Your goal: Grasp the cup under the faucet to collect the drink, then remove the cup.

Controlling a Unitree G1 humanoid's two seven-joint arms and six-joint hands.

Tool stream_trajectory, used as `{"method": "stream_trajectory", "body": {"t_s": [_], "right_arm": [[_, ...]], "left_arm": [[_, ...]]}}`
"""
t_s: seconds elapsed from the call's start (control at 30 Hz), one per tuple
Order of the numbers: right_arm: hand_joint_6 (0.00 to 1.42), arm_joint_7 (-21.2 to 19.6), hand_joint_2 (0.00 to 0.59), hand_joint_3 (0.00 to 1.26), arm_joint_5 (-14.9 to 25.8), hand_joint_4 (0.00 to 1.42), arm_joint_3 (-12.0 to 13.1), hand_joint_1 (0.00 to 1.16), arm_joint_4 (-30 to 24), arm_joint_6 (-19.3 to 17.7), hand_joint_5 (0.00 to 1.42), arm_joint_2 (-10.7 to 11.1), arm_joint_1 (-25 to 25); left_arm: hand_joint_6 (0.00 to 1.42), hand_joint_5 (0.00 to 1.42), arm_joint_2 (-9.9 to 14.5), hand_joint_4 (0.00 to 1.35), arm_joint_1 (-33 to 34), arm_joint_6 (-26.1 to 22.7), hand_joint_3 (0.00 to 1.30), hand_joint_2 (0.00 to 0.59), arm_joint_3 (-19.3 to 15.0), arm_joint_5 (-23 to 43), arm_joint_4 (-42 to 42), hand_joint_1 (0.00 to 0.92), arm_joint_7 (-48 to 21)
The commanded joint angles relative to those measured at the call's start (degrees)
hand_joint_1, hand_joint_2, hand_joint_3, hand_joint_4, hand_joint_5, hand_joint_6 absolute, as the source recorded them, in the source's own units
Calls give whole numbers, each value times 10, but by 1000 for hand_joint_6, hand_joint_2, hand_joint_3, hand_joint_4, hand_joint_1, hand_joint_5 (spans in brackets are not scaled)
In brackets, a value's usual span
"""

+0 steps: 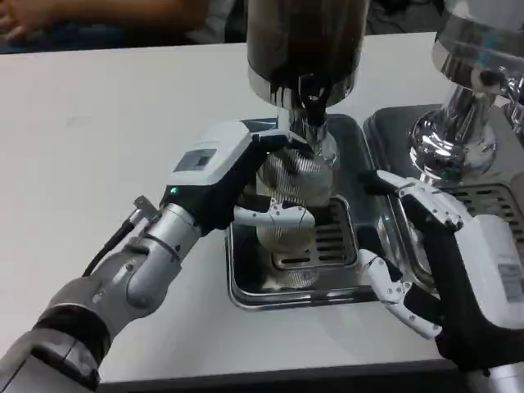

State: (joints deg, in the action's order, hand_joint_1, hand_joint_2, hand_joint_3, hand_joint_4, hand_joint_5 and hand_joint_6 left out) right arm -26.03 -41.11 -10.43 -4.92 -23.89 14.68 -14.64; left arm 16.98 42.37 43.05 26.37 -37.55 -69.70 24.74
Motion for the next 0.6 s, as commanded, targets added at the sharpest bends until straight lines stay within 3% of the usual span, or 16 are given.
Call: {"method": "stream_trajectory", "body": {"t_s": [0.03,0.3,0.5,0.6], "right_arm": [[266,-1,476,317,1,350,5,395,-13,1,262,-3,-11],[266,4,476,317,1,351,4,395,-18,0,268,-6,-17],[281,6,476,322,2,355,5,396,-21,1,273,-7,-18],[284,8,476,325,3,360,5,396,-22,1,284,-6,-17]], "left_arm": [[844,760,4,533,3,-5,517,66,27,-35,5,347,37],[670,659,13,464,-7,-11,478,67,51,-65,10,329,84],[611,582,21,389,-16,-14,429,56,51,-71,16,289,105],[501,512,24,327,-19,-14,379,47,50,-70,17,266,104]]}}
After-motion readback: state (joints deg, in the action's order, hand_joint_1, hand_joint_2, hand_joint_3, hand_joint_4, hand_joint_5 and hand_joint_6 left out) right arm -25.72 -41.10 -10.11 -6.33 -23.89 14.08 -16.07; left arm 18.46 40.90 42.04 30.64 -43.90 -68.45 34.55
